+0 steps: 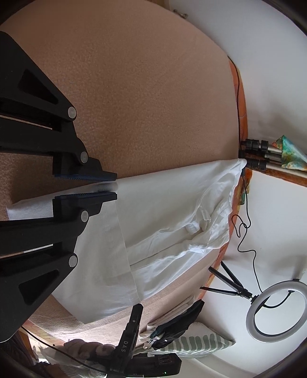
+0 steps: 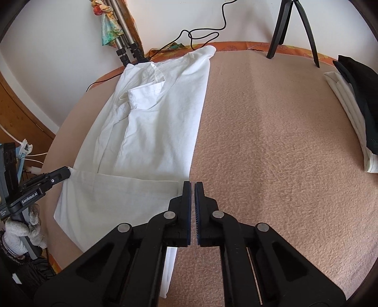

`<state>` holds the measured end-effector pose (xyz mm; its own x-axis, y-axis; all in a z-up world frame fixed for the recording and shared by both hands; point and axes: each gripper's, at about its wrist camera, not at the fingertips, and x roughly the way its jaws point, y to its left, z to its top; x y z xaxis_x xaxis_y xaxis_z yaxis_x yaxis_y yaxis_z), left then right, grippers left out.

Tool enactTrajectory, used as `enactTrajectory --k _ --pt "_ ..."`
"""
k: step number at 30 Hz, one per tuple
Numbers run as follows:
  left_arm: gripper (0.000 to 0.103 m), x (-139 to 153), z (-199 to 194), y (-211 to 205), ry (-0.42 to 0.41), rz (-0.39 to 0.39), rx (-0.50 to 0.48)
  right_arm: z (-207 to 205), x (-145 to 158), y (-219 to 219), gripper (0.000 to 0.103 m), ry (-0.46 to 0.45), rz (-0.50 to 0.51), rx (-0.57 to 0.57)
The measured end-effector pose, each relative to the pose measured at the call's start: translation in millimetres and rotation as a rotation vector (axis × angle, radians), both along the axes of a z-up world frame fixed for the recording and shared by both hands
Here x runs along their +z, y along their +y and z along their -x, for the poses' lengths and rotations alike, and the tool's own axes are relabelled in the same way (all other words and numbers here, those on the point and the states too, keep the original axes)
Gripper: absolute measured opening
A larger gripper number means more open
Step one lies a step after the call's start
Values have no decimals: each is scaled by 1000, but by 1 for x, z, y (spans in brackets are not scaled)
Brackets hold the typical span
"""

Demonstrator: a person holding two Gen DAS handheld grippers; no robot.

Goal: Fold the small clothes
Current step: 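Close both tools on the folded hem edge and press it flat, then open both tools and lift them off the shirt, then move both tools to the collar end and grasp the shoulders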

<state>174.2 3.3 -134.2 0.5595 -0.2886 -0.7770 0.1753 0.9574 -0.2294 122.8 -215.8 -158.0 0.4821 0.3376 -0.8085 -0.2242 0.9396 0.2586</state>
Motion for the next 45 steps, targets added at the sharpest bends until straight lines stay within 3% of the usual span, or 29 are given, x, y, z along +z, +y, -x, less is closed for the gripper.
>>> enactTrajectory --k 4,6,10,12,14,25,31,37,45 --pt "24 18 2 3 -52 0 2 3 11 -6 4 -15 -22 -10" --pt "50 25 3 6 -68 7 2 3 17 -8 4 -23 -30 -11" --pt "51 41 -2 17 -91 14 21 0 26 -11 8 -41 -41 -24" --pt "51 50 -10 29 -96 32 42 -6 30 -14 25 -43 -63 -35" --pt "51 59 -23 39 -105 29 57 -14 36 -15 35 -66 -54 -41" --pt "51 73 -119 51 -134 -38 20 -106 48 -26 35 -78 -65 -19" --pt "51 72 -169 16 -149 -22 -73 -154 33 -23 35 -80 -62 2" --pt "51 63 -213 -37 -135 4 -170 -201 15 -19 35 -53 -136 8" --pt "51 47 -271 -120 -51 82 -336 -217 -7 -10 35 -52 -169 54"
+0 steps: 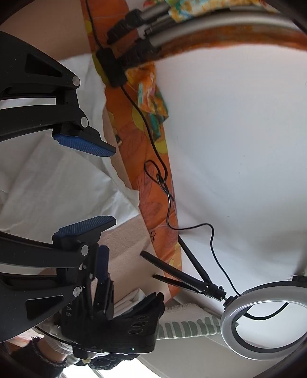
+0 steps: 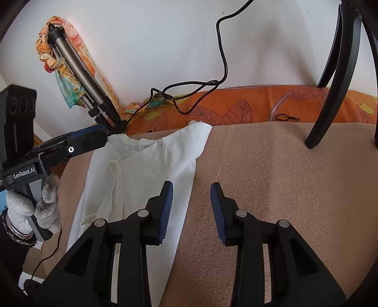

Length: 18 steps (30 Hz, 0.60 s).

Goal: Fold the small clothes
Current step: 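Move both tools to the collar end and grasp the shoulders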

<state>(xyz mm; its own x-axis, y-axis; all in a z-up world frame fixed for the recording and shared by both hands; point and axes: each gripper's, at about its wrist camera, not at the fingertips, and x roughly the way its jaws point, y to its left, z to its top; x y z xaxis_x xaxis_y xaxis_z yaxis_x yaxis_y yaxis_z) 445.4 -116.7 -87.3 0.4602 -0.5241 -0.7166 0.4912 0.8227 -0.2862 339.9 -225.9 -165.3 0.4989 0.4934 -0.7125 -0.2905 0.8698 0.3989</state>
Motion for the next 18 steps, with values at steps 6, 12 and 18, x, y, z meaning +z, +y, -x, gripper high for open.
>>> enactTrajectory --k 6,12,18 --pt "51 -18 -33 -39 56 10 -35 -3 -8 3 35 -6 -22 20" --pt "51 -32 -42 -69 80 -42 -92 -3 -10 6 35 -9 -12 22" --pt "8 -39 -46 -79 73 -90 -105 -4 -11 10 35 -12 -6 28"
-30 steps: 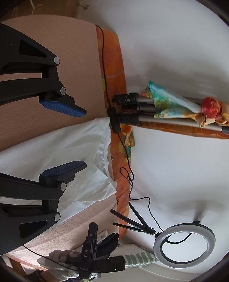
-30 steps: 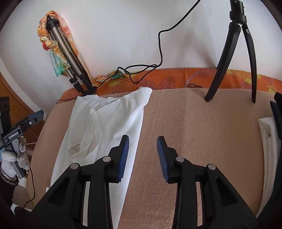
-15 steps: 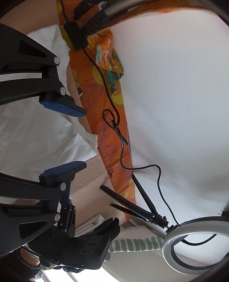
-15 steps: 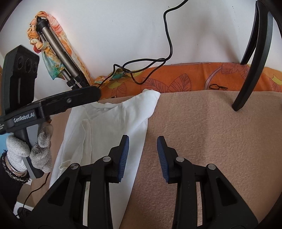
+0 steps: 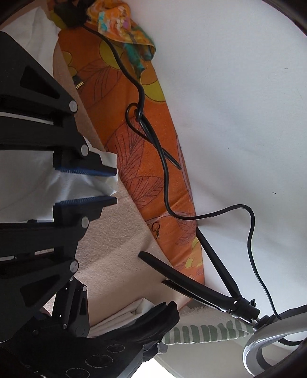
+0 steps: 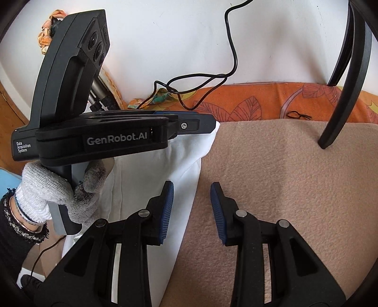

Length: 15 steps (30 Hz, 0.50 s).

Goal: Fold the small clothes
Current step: 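Move both tools to the collar end and grasp the shoulders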

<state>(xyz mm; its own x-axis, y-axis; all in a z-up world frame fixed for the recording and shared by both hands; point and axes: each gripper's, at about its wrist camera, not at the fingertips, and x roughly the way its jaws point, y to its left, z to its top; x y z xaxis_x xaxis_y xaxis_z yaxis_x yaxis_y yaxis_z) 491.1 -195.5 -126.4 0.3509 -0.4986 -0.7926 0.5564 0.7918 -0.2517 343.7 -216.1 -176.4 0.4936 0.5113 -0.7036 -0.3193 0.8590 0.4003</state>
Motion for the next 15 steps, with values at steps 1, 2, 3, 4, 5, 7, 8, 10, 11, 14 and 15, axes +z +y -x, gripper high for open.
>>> enactTrajectory --k 1,2,3,4,5,7,8,10,11,14,15 --pt "5 0 0 -2 -10 -7 -1 0 0 0 34 0 0 2" --pt "4 0 1 -2 -17 -8 -1 0 0 0 32 2 -3 4" --pt "3 2 2 -2 -23 -7 0 0 -1 0 31 5 -5 5" --pt "3 3 3 -2 -32 -6 -2 0 0 0 31 6 -7 5" --pt "3 4 3 -3 -49 -12 2 0 -1 0 22 7 -10 8" --pt "3 7 3 0 -62 -12 19 -2 -4 4 6 34 -15 34" --pt "3 7 2 0 -64 -11 28 -1 -4 4 5 25 -10 37" --pt "3 4 -1 1 -79 -43 55 1 -3 4 3 23 5 29" --pt "2 2 -3 1 -82 -66 75 1 -3 2 2 26 12 1" --pt "7 5 -3 8 -50 -53 77 2 -1 -5 1 33 52 -79" --pt "14 9 -1 12 -42 -52 73 2 1 -7 1 28 55 -85"
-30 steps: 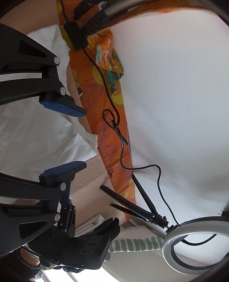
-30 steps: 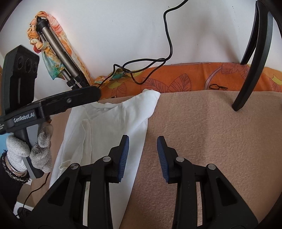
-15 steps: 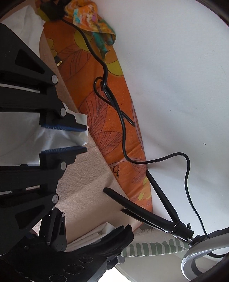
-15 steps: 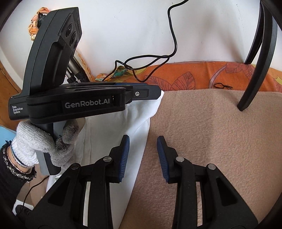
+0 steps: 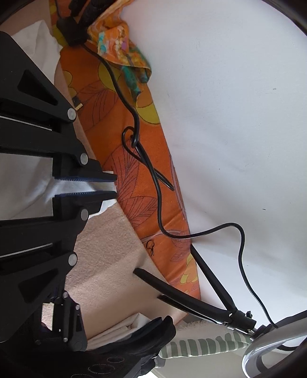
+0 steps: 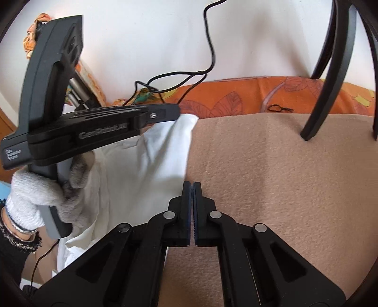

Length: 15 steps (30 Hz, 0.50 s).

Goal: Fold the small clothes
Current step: 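Move both tools to the collar end and grasp the shoulders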

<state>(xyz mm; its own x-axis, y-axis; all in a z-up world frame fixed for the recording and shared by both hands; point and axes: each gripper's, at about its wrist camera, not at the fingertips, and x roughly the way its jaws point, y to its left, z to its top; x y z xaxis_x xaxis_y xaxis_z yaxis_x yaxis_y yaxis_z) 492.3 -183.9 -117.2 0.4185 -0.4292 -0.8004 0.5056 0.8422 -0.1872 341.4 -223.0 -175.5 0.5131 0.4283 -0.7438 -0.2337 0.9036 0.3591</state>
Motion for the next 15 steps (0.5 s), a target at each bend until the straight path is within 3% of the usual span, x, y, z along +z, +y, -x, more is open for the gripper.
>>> enactTrajectory --k 2,4,5,6,8,11,15 --pt "22 12 8 15 -9 30 -1 -1 2 -2 3 6 -27 24" --pt "22 27 20 36 -38 40 6 0 6 -1 9 -1 -40 44" --pt "23 33 25 49 -52 40 14 -1 8 -1 20 -4 -50 54" --pt "28 38 31 64 -66 35 22 -6 11 0 39 -9 -55 59" --pt "35 44 43 94 -92 31 67 -11 16 2 52 -26 -53 57" --pt "36 44 59 141 -100 33 108 -23 21 6 52 -28 -74 83" --pt "36 22 61 187 -61 14 171 -34 25 6 52 -16 -68 80"
